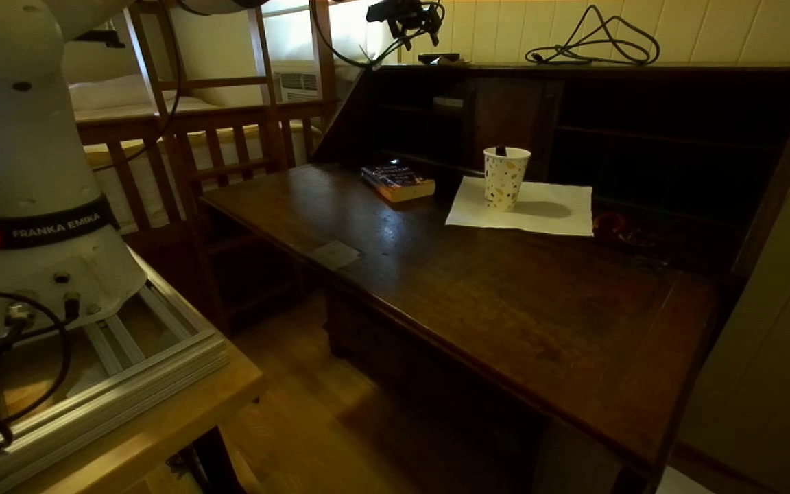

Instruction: Move the remote control to the bottom shelf on the far right.

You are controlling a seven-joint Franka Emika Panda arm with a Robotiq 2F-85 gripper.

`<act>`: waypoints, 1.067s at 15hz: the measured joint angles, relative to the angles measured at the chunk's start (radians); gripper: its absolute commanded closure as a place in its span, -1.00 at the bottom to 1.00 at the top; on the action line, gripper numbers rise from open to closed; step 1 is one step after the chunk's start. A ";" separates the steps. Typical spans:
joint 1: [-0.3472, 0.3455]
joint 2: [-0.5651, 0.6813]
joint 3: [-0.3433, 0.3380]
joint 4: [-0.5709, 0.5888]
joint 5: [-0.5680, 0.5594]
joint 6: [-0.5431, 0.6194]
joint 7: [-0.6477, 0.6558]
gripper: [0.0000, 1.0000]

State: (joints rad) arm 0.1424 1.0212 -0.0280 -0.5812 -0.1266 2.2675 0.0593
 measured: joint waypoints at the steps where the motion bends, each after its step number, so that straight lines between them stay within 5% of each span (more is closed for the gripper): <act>1: 0.001 0.004 0.002 0.000 0.000 0.007 0.000 -1.00; 16: 0.014 0.102 -0.028 0.012 -0.002 0.282 0.029 -1.00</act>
State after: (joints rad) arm 0.1563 1.1236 -0.0561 -0.5693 -0.1291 2.5495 0.0884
